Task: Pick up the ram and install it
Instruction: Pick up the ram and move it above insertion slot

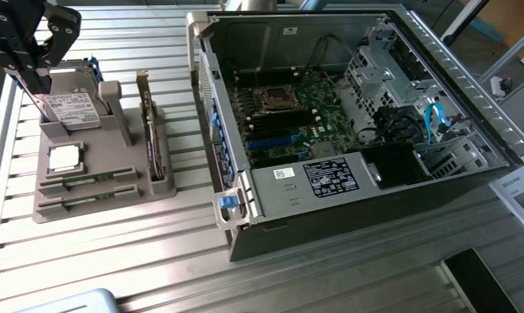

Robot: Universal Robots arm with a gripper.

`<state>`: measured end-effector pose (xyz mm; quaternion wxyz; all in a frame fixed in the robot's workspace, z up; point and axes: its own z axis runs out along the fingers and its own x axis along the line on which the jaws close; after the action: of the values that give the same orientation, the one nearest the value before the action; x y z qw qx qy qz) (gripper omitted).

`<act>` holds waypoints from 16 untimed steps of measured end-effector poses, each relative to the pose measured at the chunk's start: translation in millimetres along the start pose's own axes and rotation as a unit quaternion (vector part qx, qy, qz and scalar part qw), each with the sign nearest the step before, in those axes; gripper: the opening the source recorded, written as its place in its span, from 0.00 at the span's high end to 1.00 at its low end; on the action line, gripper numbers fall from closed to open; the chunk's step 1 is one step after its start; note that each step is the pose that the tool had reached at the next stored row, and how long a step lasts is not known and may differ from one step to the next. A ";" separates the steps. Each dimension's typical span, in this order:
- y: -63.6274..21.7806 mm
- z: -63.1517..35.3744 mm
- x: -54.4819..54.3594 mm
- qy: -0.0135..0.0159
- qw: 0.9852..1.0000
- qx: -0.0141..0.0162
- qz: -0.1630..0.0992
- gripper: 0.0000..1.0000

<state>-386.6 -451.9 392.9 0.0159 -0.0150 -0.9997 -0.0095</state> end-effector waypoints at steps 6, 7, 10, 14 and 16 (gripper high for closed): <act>-0.1 -0.1 0.0 0.000 1.000 0.001 -0.022 0.89; -0.1 0.0 0.0 0.000 1.000 0.001 -0.026 0.89; -0.3 0.0 0.0 0.001 0.999 0.001 -0.046 0.89; -0.5 -0.1 0.0 0.001 0.998 0.002 -0.069 0.89; -0.6 0.0 -0.1 0.001 0.997 0.003 -0.077 0.89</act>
<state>-386.6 -452.5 393.0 0.0166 0.0625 -0.9979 -0.0082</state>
